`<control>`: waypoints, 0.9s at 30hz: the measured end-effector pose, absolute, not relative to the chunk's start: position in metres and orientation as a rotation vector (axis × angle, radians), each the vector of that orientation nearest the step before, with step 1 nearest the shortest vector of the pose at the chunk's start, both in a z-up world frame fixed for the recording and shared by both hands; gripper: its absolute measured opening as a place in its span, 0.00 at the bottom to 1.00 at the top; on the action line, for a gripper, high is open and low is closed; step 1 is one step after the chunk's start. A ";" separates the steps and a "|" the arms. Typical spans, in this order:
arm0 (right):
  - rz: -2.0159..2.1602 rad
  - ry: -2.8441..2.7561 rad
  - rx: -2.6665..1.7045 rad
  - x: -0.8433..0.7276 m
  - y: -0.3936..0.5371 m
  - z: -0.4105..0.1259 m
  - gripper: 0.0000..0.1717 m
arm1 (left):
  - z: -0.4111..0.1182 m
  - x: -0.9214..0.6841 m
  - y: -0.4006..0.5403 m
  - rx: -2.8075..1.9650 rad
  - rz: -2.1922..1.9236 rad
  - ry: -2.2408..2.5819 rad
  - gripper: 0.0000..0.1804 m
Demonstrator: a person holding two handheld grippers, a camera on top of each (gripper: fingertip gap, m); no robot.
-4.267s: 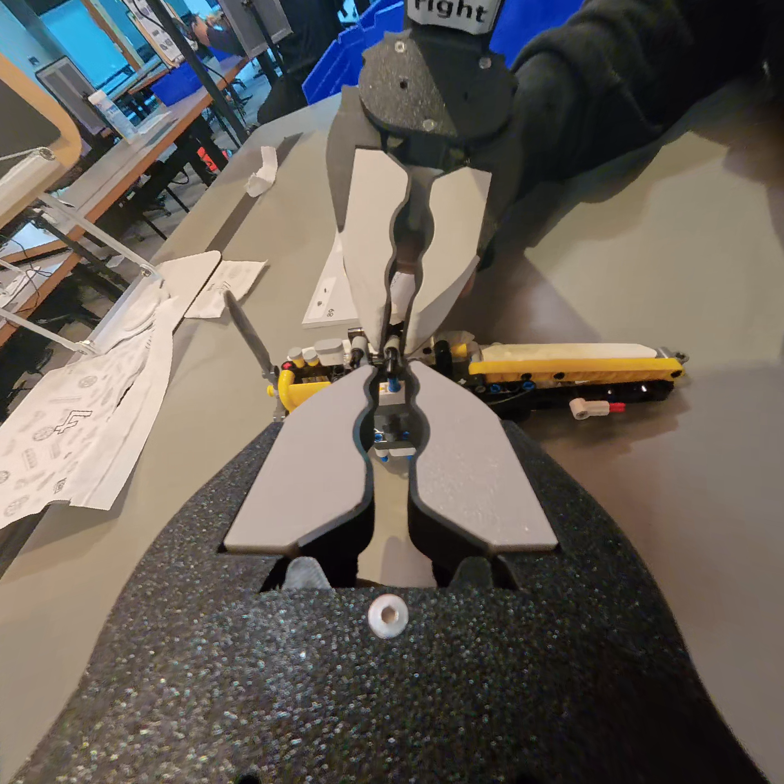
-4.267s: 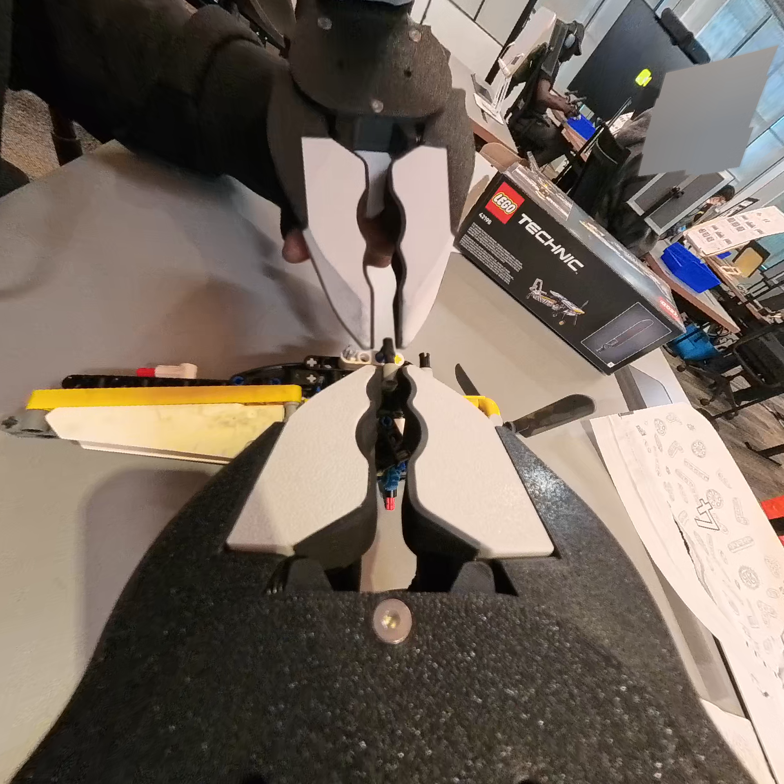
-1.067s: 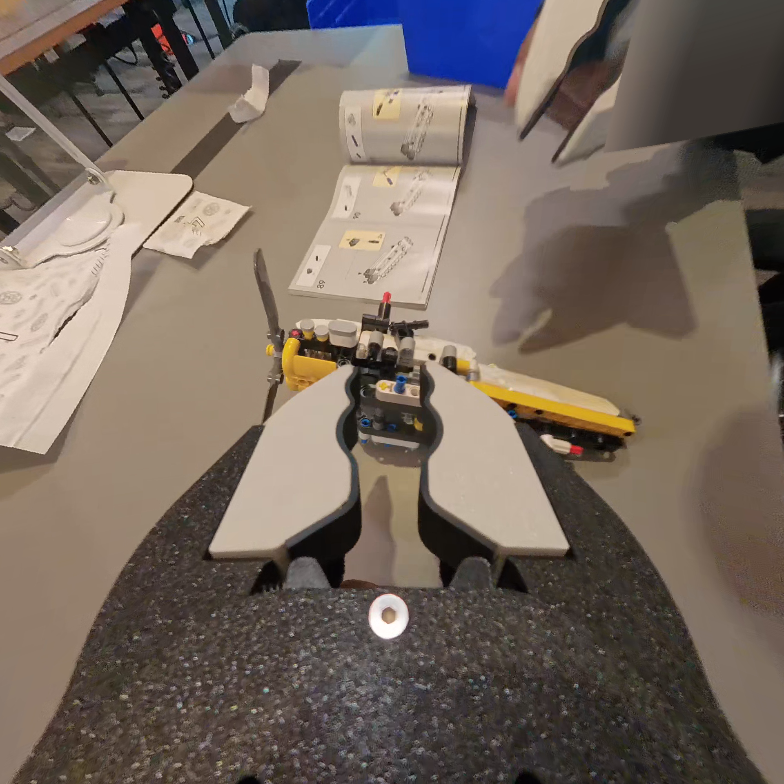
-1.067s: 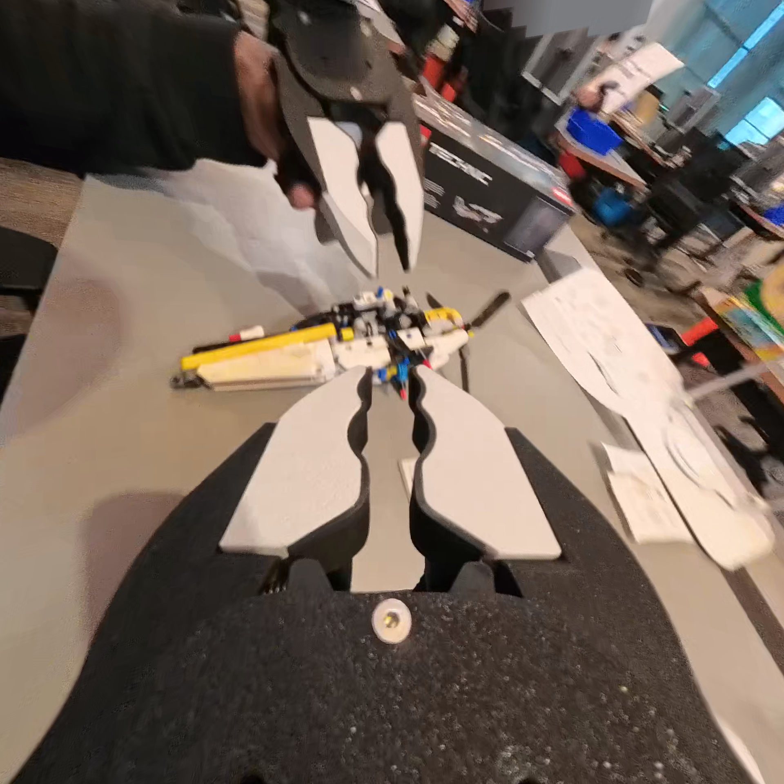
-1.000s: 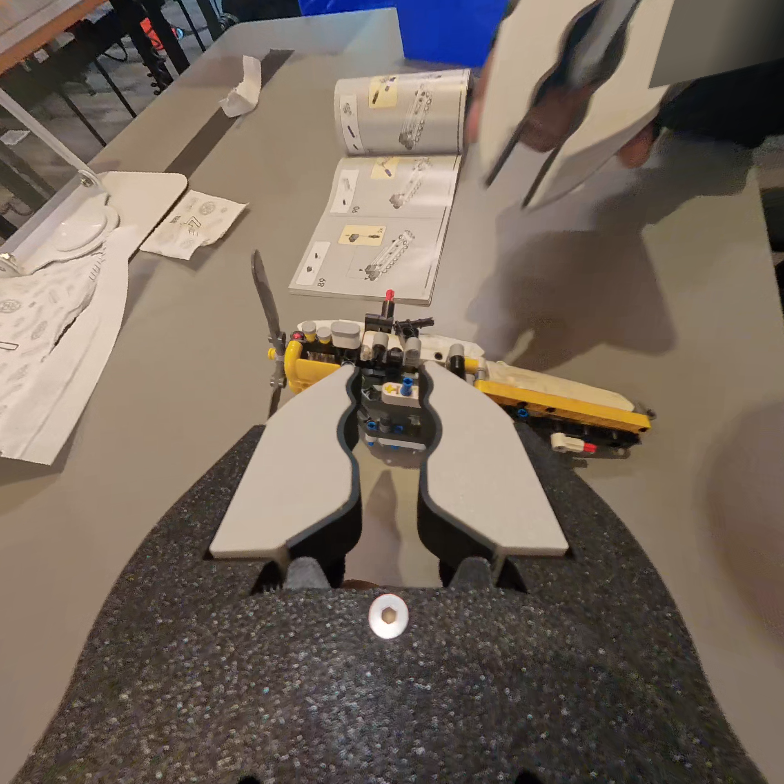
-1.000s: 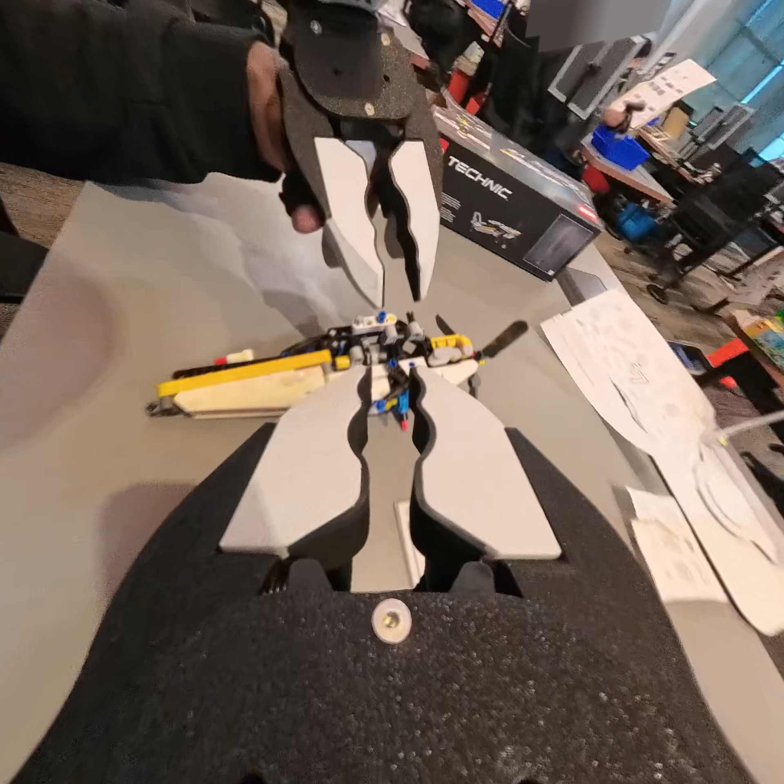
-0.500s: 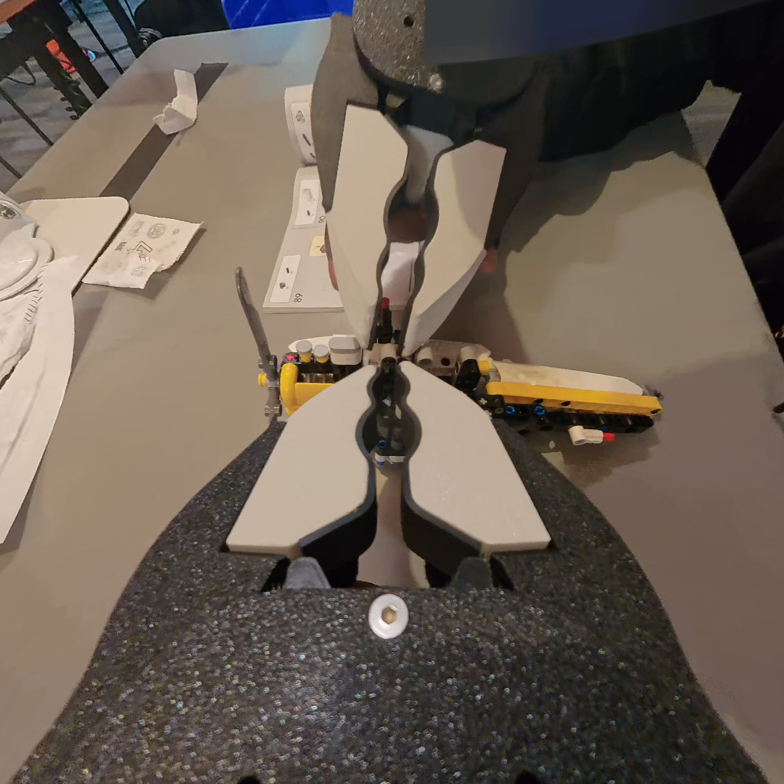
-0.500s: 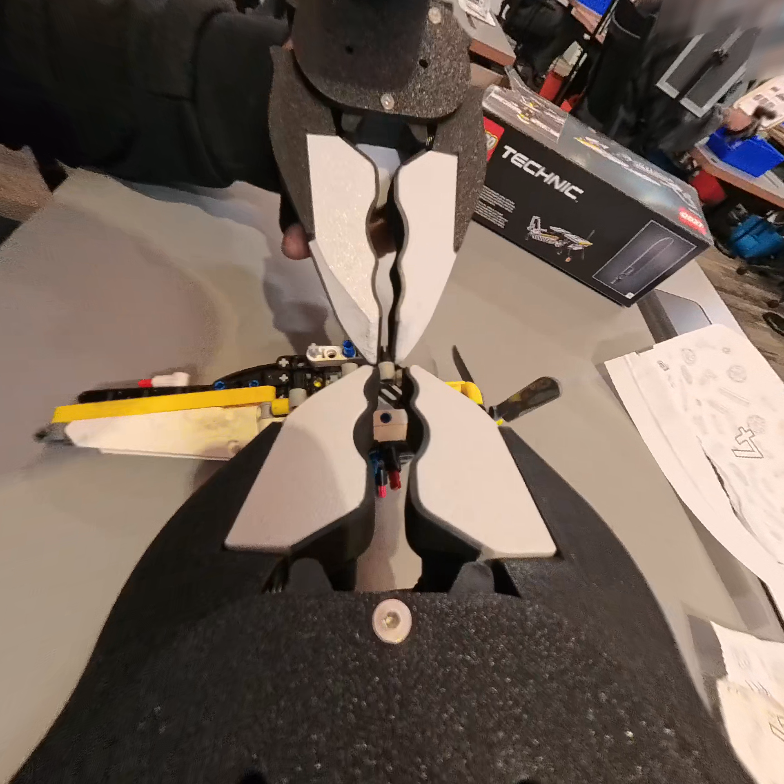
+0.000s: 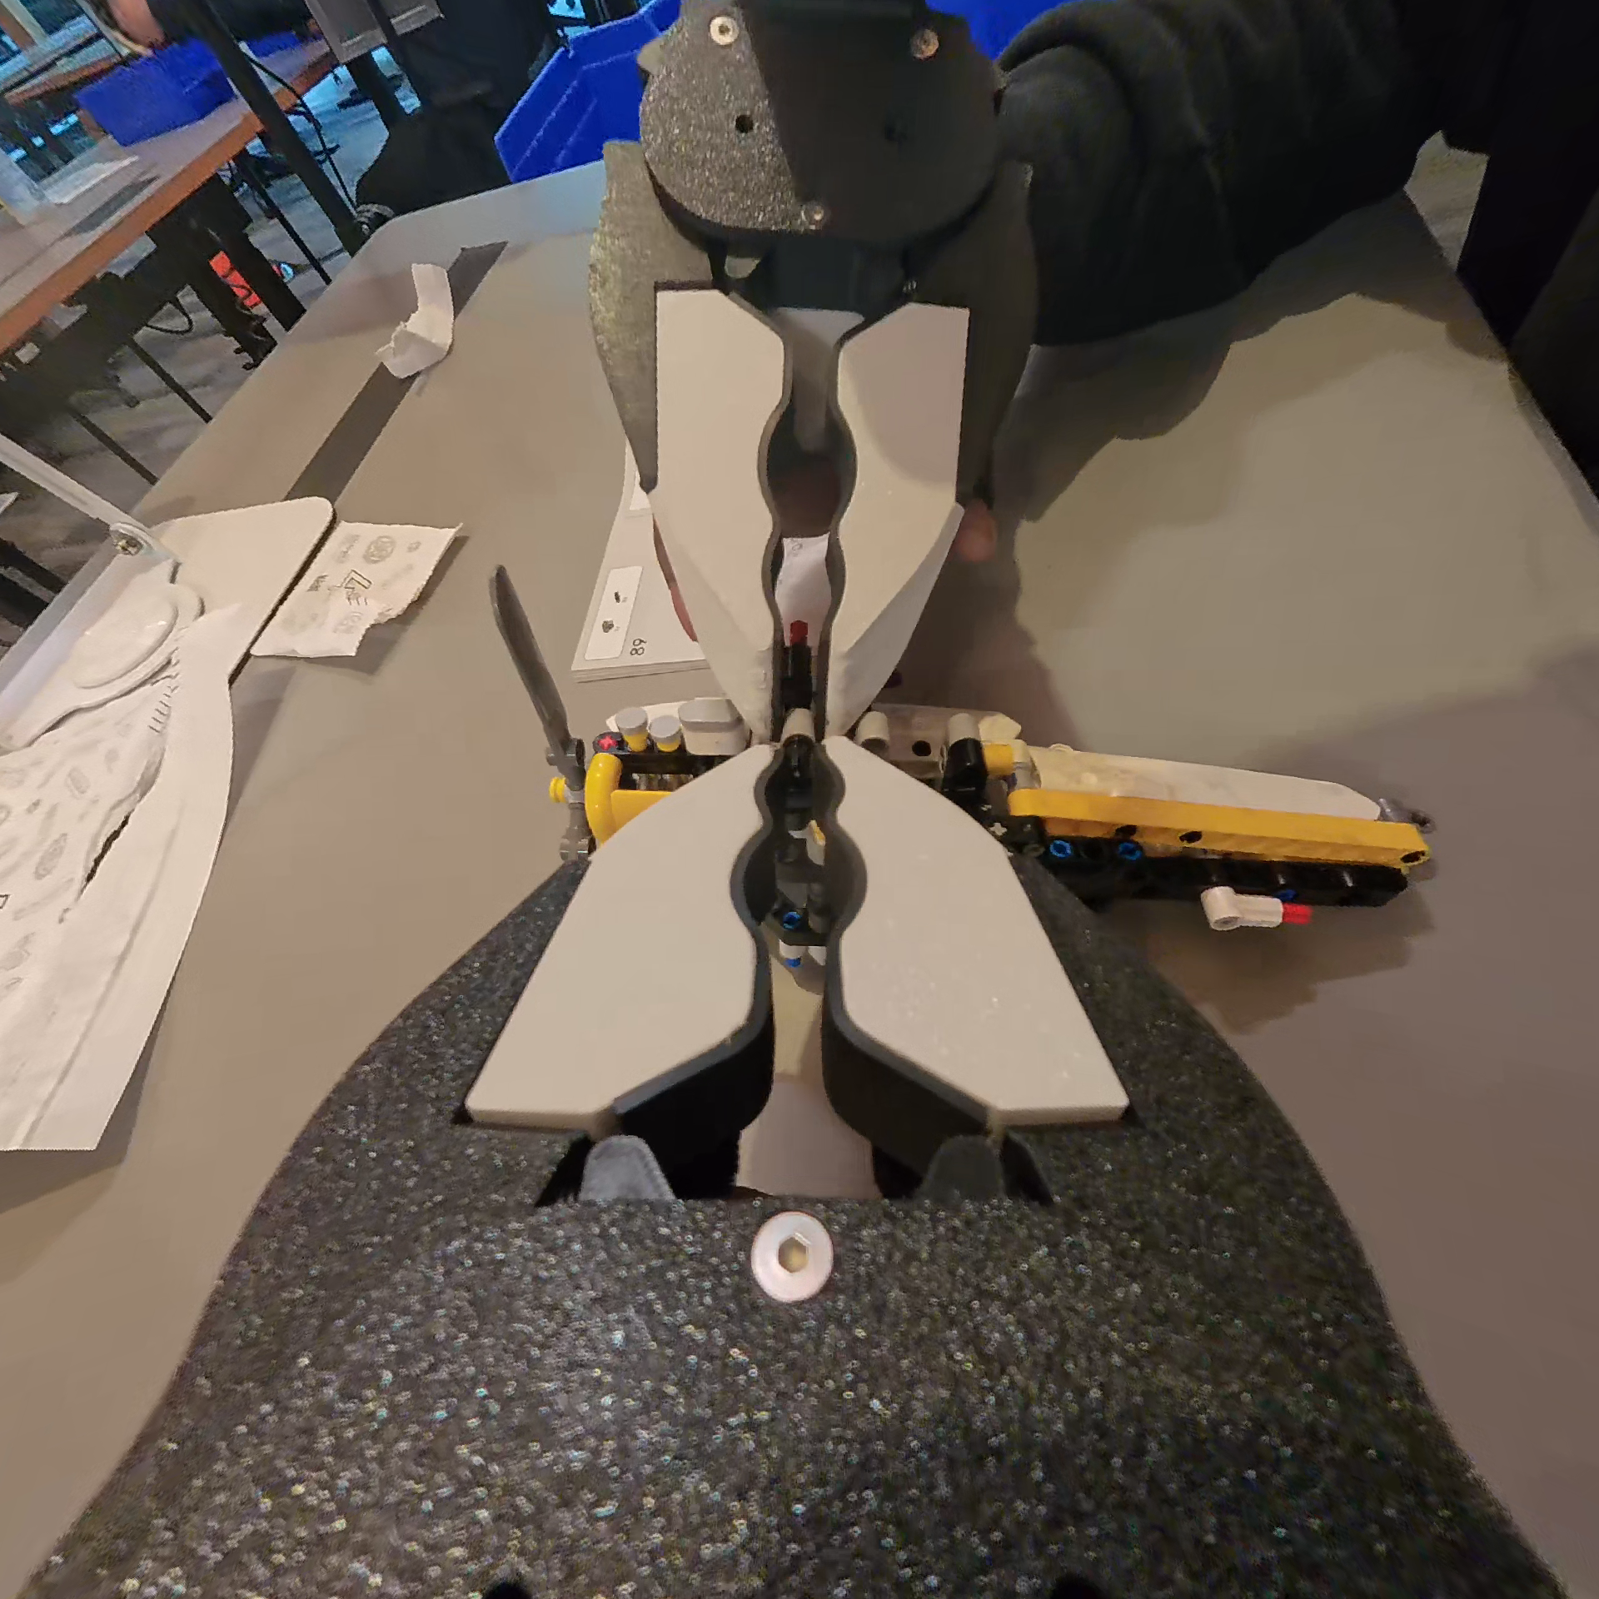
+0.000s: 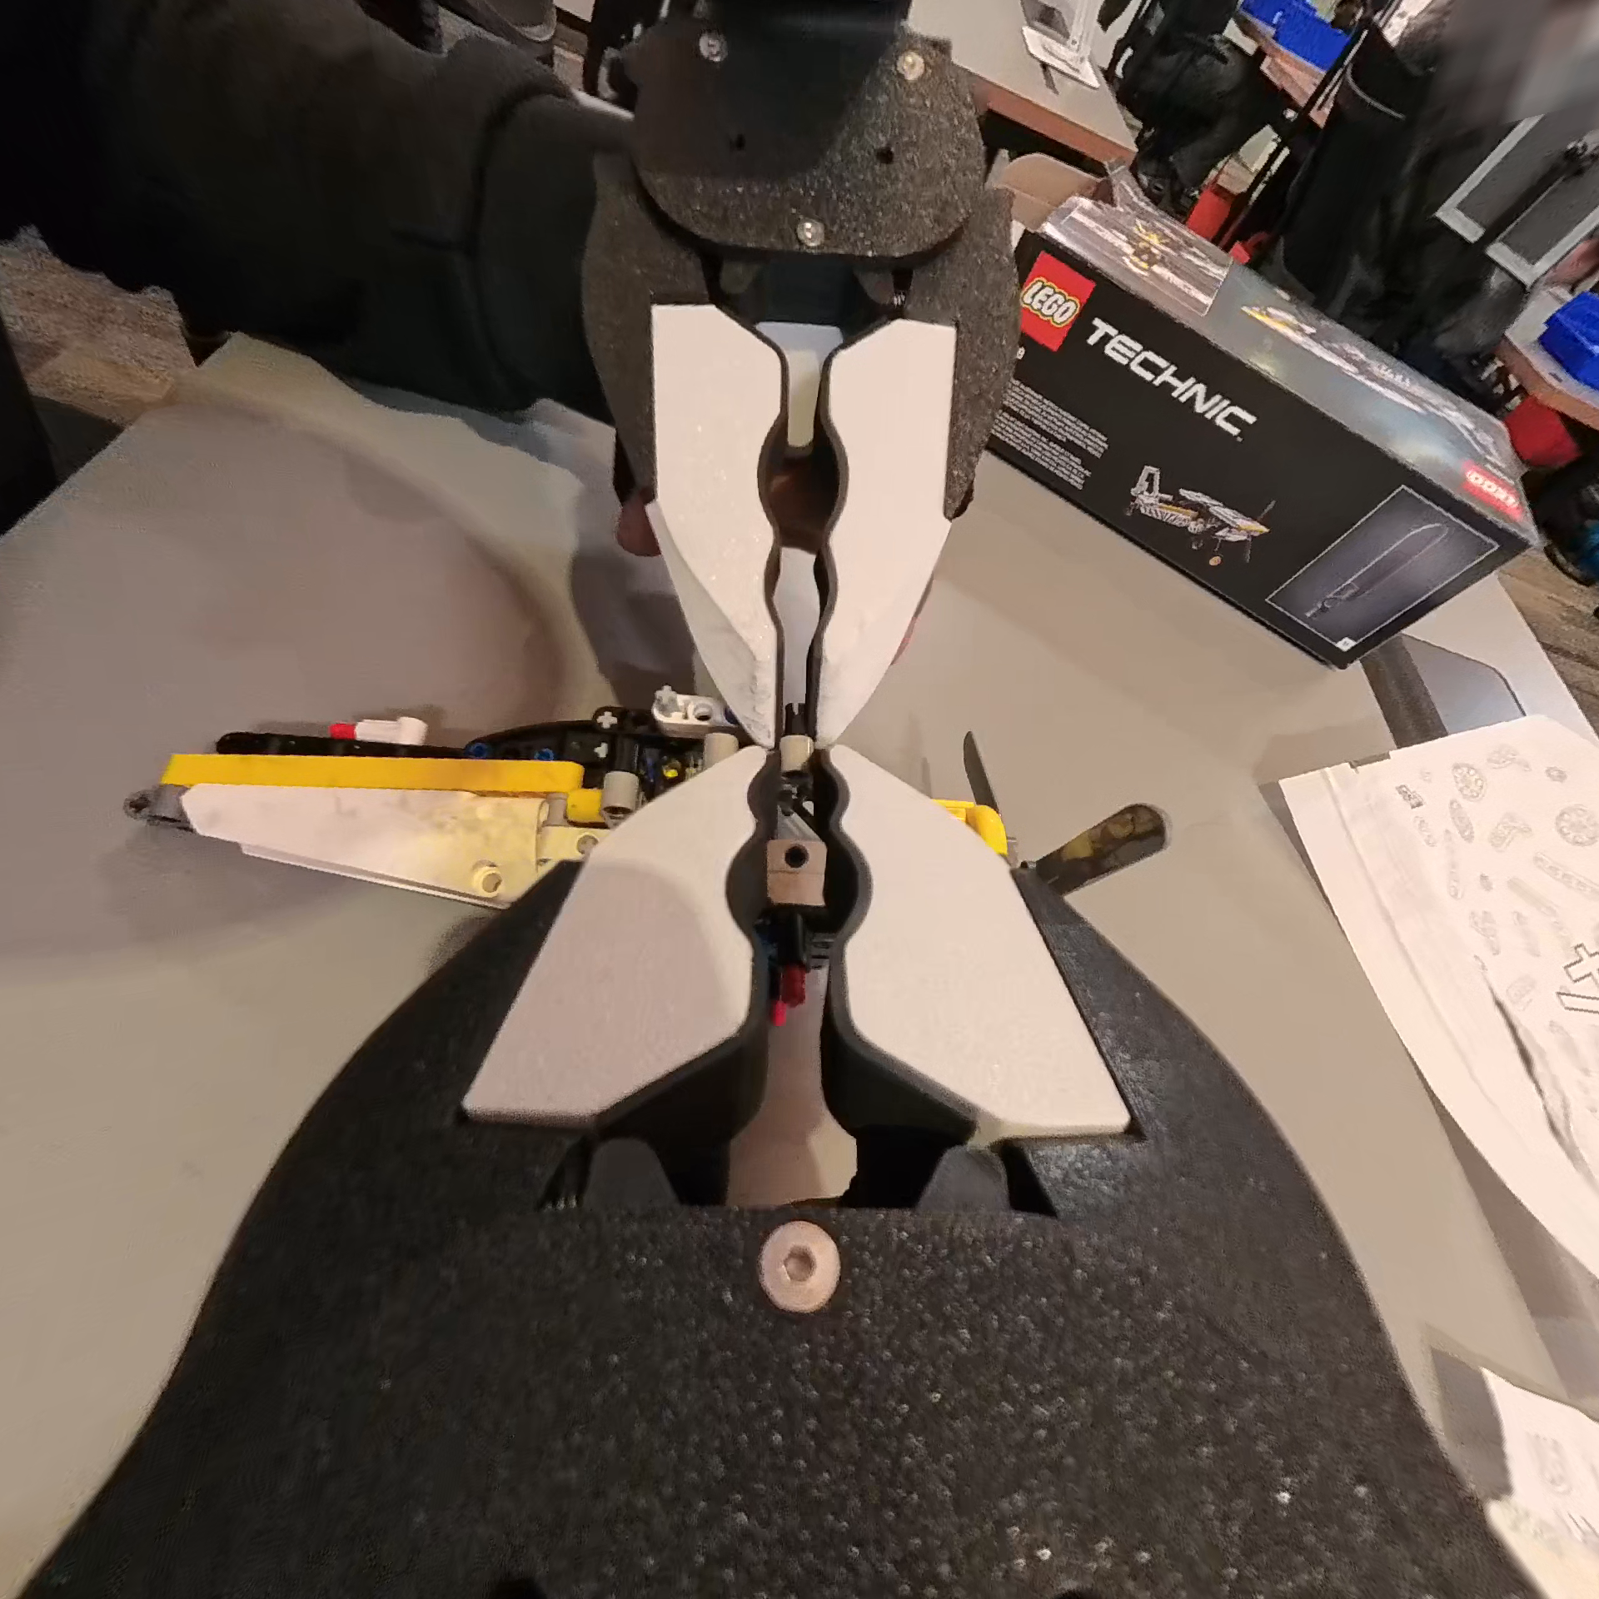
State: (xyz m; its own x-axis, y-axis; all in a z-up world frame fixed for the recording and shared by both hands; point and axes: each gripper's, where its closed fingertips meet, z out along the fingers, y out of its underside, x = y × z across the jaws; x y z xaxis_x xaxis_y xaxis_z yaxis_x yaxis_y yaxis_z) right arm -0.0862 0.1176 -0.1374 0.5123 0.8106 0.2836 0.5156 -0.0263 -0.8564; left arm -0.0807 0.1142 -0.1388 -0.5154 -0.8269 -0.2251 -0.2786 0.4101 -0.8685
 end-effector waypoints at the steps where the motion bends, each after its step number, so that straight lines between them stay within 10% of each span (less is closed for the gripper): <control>1: 0.342 -1.147 -1.679 -0.086 0.117 -0.137 0.04 | -0.139 -0.081 0.114 -0.943 -1.070 2.000 0.03; 27: 0.257 -1.041 -1.568 -0.057 0.101 -0.115 0.07 | -0.115 -0.080 0.103 -1.037 -1.413 1.816 0.03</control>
